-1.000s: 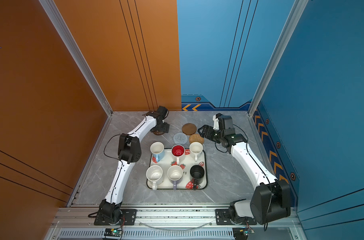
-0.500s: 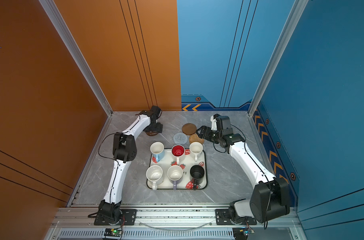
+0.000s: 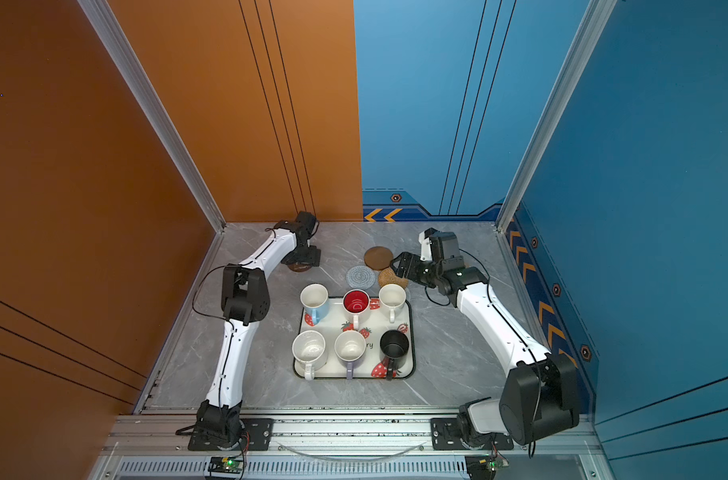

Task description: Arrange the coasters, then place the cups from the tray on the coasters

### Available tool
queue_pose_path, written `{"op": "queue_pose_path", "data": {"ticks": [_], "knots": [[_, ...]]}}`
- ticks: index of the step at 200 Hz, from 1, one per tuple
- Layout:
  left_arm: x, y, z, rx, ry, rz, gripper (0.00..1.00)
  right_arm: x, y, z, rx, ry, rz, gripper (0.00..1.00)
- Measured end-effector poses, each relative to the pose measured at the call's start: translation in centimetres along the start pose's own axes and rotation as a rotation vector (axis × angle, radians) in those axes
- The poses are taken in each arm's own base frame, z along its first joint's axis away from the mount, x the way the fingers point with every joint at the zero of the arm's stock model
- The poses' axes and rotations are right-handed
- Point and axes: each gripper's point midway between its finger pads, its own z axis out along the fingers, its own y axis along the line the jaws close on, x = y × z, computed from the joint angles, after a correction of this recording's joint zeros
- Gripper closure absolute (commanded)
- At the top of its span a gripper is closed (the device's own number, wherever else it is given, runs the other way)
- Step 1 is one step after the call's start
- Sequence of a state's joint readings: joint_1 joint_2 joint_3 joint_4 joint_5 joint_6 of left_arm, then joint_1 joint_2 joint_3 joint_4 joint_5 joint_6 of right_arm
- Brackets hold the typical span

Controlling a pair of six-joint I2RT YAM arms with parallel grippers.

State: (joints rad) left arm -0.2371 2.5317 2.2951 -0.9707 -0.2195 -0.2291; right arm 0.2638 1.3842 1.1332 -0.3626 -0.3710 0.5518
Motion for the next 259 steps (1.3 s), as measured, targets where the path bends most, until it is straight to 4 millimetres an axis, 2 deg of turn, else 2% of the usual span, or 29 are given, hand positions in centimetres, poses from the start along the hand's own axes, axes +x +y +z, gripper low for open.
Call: {"op": "queue_pose_path", "data": {"ticks": [62, 107, 126, 142, 151, 153, 166, 187, 204, 228, 249, 259], "knots": [[0.4, 0.5, -0.1, -0.007, 0.016, -0.004, 0.1, 0.1, 0.2, 0.1, -0.002, 0.005, -0.003, 0.19], [1.0, 0.3, -0.8, -0.009, 0.033, 0.01, 0.09, -0.4, 0.3, 0.6, -0.005, 0.008, -0.003, 0.19], [0.8, 0.0, -2.1, -0.003, 0.018, 0.015, 0.09, -0.8, 0.7, 1.0, -0.016, 0.012, -0.004, 0.19], [0.1, -0.6, -4.0, 0.01, -0.017, 0.022, 0.1, -1.3, 1.1, 1.1, -0.025, 0.011, -0.009, 0.19], [-0.4, -1.1, -5.2, 0.02, -0.045, 0.027, 0.12, -1.8, 1.4, 1.2, -0.03, 0.006, -0.012, 0.21], [-0.5, -1.2, -5.5, 0.022, -0.051, 0.028, 0.17, -1.9, 1.5, 1.2, -0.031, 0.004, -0.013, 0.22], [-1.2, -2.3, -7.5, 0.042, -0.094, 0.047, 0.3, -2.7, 2.0, 1.3, -0.042, -0.006, -0.024, 0.33], [-1.8, -5.1, -10.8, 0.094, -0.159, 0.086, 0.47, -3.7, 2.8, 1.7, -0.061, -0.005, -0.043, 0.56], [-1.3, -9.0, -13.0, 0.163, -0.193, 0.151, 0.57, -3.9, 2.9, 2.2, -0.068, 0.003, -0.05, 0.76], [0.6, -14.3, -14.5, 0.251, -0.195, 0.251, 0.73, -3.6, 2.5, 3.2, -0.066, 0.034, -0.046, 0.99], [2.1, -18.4, -14.8, 0.323, -0.187, 0.319, 0.85, -3.1, 1.9, 3.9, -0.057, 0.064, -0.032, 1.0], [3.0, -20.1, -14.2, 0.349, -0.168, 0.35, 0.9, -2.9, 1.8, 3.9, -0.053, 0.071, -0.028, 1.0]]}}
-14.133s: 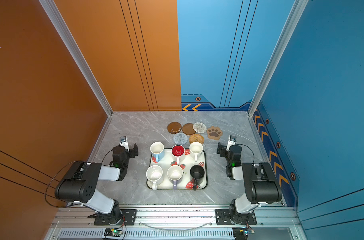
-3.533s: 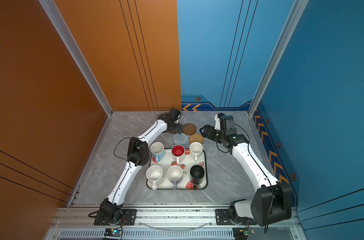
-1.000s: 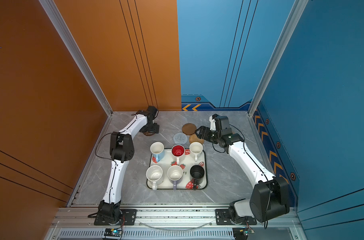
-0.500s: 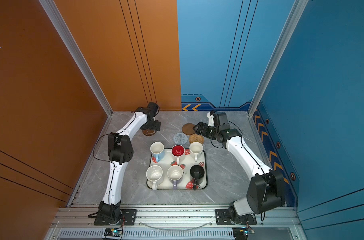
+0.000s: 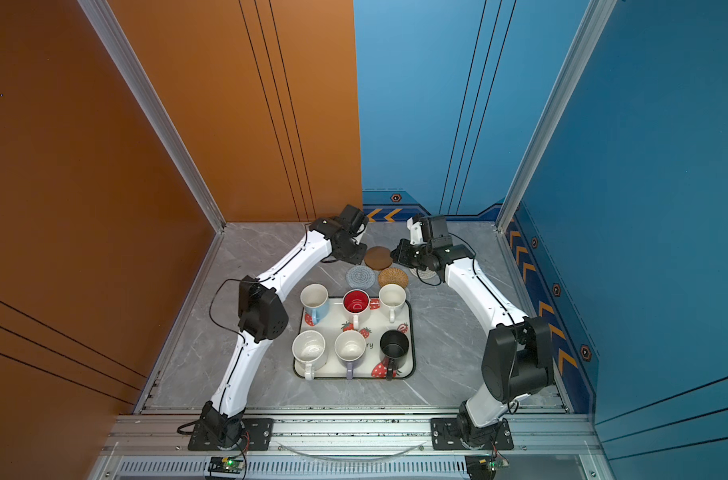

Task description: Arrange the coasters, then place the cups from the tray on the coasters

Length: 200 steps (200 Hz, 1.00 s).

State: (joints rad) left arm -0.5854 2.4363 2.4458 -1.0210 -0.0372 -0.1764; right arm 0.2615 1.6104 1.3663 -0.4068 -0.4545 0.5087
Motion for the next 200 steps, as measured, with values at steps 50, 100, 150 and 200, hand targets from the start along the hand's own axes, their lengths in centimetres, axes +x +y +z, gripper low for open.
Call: {"op": "queue_pose_path", "data": {"ticks": [50, 100, 150, 200], "knots": [[2.9, -1.2, 5.1, 0.037, 0.11, -0.015, 0.99, 0.1, -0.8, -0.1, 0.009, 0.006, 0.009, 1.0], [4.0, -1.3, 7.3, 0.04, 0.149, -0.032, 1.0, 1.1, -1.8, 0.3, 0.023, 0.028, 0.026, 1.0], [4.4, -0.9, 8.4, 0.033, 0.163, -0.064, 1.0, 1.7, -2.8, -0.3, 0.036, 0.031, 0.044, 1.0], [3.8, 0.6, 8.6, 0.022, 0.15, -0.115, 1.0, 1.5, -3.1, -0.6, 0.04, 0.023, 0.05, 1.0]]}}
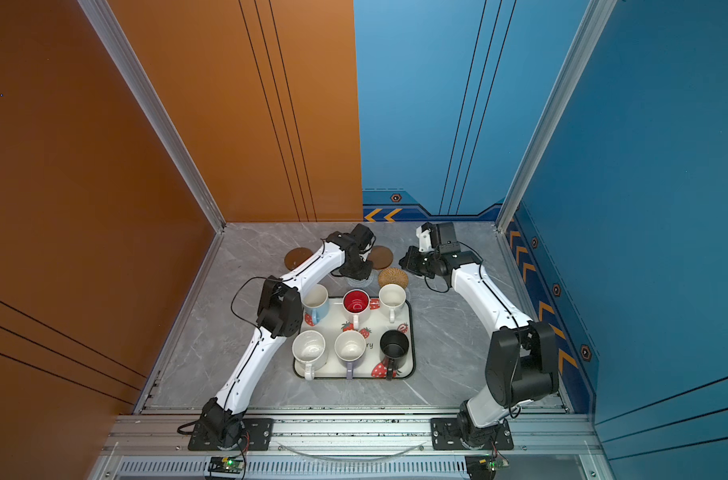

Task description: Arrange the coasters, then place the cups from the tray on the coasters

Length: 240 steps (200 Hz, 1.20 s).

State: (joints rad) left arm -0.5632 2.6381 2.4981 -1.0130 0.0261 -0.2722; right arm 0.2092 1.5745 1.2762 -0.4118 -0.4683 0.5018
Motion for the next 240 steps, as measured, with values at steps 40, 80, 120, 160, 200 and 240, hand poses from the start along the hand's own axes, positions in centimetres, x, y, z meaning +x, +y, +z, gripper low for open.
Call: {"op": "queue_pose_path", "data": {"ticks": [40, 80, 120, 160, 200, 240], "knots": [[-0.8, 2.7, 0.0, -0.027, -0.015, -0.051, 1.0, 0.0, 0.0, 0.0, 0.001, 0.001, 0.0, 1.0], [-1.3, 5.6, -0.1, -0.065, -0.026, -0.091, 1.0, 0.2, -0.2, 0.1, 0.003, 0.005, 0.003, 1.0], [-1.9, 8.6, -0.4, -0.084, -0.035, -0.145, 1.0, 0.6, -0.4, 0.3, 0.007, 0.013, 0.007, 1.0], [-2.8, 10.7, -0.4, -0.091, -0.054, -0.191, 1.0, 0.8, -0.7, 0.3, 0.011, 0.018, 0.011, 1.0], [-3.3, 11.8, -0.4, -0.091, -0.067, -0.22, 1.0, 0.7, -0.8, 0.3, 0.013, 0.016, 0.014, 1.0], [-3.4, 12.5, -0.4, -0.095, -0.068, -0.232, 1.0, 0.7, -0.9, 0.3, 0.013, 0.016, 0.015, 1.0]]}}
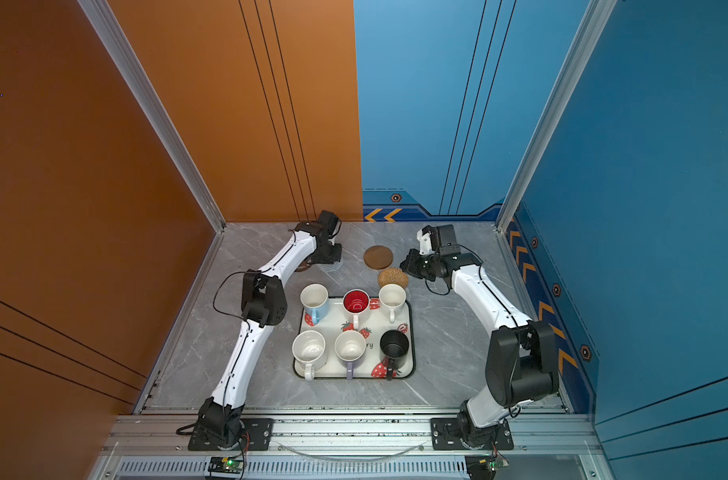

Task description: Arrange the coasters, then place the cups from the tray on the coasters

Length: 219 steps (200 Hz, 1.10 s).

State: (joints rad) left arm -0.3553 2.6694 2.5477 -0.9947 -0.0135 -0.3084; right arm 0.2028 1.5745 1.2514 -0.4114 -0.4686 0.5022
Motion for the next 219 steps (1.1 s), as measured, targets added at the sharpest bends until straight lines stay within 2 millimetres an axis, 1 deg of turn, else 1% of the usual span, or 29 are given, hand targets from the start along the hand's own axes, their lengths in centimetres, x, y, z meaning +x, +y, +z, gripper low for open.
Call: {"op": "queue_pose_path", "data": {"ticks": [76, 97, 111, 137, 146, 172, 184, 212, 219], "knots": [[-0.3, 1.0, 0.0, -0.006, -0.001, -0.015, 1.0, 0.0, 0.1, 0.0, -0.002, 0.001, 0.0, 1.0], [-0.2, 1.0, 0.1, -0.006, -0.001, -0.015, 1.0, -0.5, 0.4, -0.1, -0.005, -0.004, -0.003, 1.0], [-0.1, 1.0, -0.1, -0.008, 0.002, -0.013, 0.97, -1.0, 0.7, -0.2, -0.007, -0.012, -0.007, 1.0], [0.2, 0.9, -0.6, -0.01, 0.01, 0.001, 0.85, -2.0, 1.6, -0.7, -0.01, -0.036, -0.021, 1.0], [0.2, 0.8, -0.9, -0.011, 0.011, 0.005, 0.84, -2.2, 1.7, -0.9, -0.006, -0.042, -0.023, 1.0], [-0.3, 0.2, -2.7, -0.003, -0.012, 0.023, 0.78, -2.6, 1.7, -1.3, 0.017, -0.05, -0.024, 0.99], [-0.8, -0.1, -3.9, 0.005, -0.034, 0.03, 0.76, -2.6, 1.6, -1.4, 0.032, -0.049, -0.022, 0.98], [-1.9, -1.5, -7.5, 0.027, -0.097, 0.054, 0.71, -3.0, 1.5, -1.7, 0.063, -0.057, -0.028, 0.96], [-2.1, -2.0, -8.4, 0.035, -0.113, 0.06, 0.67, -3.1, 1.5, -1.8, 0.069, -0.059, -0.031, 0.94]]}}
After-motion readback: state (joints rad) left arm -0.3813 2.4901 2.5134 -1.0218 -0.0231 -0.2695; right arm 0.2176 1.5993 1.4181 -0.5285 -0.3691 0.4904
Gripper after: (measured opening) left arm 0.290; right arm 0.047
